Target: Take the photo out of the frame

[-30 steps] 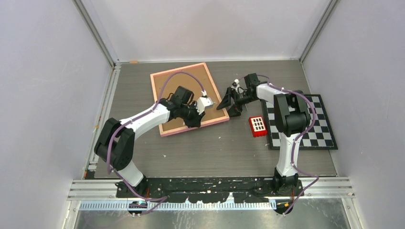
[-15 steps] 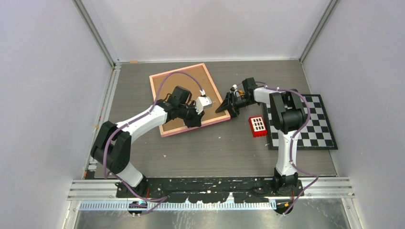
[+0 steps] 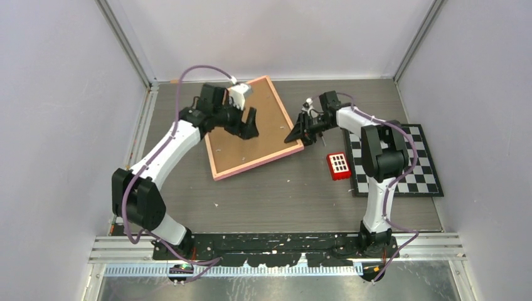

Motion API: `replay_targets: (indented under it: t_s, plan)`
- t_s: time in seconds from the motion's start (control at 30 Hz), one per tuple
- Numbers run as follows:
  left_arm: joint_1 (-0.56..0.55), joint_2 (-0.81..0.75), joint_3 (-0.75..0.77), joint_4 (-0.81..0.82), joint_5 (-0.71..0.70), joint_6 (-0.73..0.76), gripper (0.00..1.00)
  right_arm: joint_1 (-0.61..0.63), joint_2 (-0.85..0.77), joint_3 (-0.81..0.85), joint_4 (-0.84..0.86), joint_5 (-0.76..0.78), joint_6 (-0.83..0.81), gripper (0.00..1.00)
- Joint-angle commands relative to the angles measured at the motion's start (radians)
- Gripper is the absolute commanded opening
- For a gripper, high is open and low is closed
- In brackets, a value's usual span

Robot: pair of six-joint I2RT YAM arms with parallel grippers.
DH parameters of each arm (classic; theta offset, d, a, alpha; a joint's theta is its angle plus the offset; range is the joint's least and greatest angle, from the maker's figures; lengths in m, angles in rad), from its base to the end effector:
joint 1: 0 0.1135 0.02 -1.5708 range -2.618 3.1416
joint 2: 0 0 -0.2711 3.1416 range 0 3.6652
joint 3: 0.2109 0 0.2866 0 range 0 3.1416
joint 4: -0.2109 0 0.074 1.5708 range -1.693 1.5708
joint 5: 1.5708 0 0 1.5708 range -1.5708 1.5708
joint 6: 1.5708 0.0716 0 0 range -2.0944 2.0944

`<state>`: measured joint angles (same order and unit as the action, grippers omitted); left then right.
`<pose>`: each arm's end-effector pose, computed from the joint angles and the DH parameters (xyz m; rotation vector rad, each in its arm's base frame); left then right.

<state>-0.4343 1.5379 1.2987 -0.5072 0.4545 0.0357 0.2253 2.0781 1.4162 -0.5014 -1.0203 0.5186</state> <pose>0.3488 -0.1965 0.2824 0.7689 2.2031 -0.7272 0.4287 0.1609 0.1232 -0.0848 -2.6856 -1.5918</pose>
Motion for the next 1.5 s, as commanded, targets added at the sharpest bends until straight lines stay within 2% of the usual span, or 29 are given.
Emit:
replay_targets:
  t_s: [0.0, 0.07, 0.13, 0.23, 0.33, 0.47, 0.6, 0.77, 0.93, 1.13, 1.27, 1.47]
  plan:
    - [0.057, -0.030, 0.183, -0.127, -0.059, -0.238, 0.83, 0.001, -0.153, 0.148, -0.264, 0.128, -0.132, 0.00]
    - [0.077, -0.002, 0.260, -0.180, -0.075, -0.286, 0.94, 0.010, -0.161, 0.224, -0.366, 0.216, -0.216, 0.01]
    - [0.079, 0.022, 0.333, -0.219, -0.122, -0.320, 0.99, 0.015, -0.169, 0.282, -0.432, 0.288, -0.250, 0.00]
    - [0.079, 0.050, 0.433, -0.281, -0.179, -0.324, 1.00, 0.031, -0.179, 0.356, -0.503, 0.361, -0.273, 0.01]
    - [0.084, 0.102, 0.576, -0.419, -0.236, -0.300, 1.00, 0.050, -0.204, 0.420, -0.560, 0.404, -0.274, 0.01]
    - [0.115, 0.148, 0.697, -0.515, -0.200, -0.356, 1.00, 0.116, -0.242, 0.499, -0.622, 0.551, -0.332, 0.00]
    - [0.141, 0.192, 0.763, -0.502, -0.104, -0.480, 1.00, 0.185, -0.263, 0.561, -0.648, 0.717, -0.364, 0.00]
    - [0.154, 0.288, 0.940, -0.482, -0.089, -0.565, 1.00, 0.215, -0.253, 0.643, -0.681, 0.765, -0.354, 0.00]
    - [0.154, 0.360, 0.958, -0.402, -0.037, -0.755, 1.00, 0.254, -0.225, 0.748, -0.733, 0.886, -0.381, 0.01]
    - [0.154, 0.437, 0.987, -0.315, -0.012, -0.914, 1.00, 0.327, -0.193, 0.881, -0.788, 1.048, -0.446, 0.00]
    - [0.154, 0.452, 1.021, -0.276, -0.012, -0.952, 1.00, 0.391, -0.174, 0.948, -0.814, 1.154, -0.496, 0.00]
    - [0.155, 0.404, 0.953, -0.254, -0.013, -1.001, 1.00, 0.502, -0.177, 0.977, -0.801, 1.272, -0.555, 0.00]
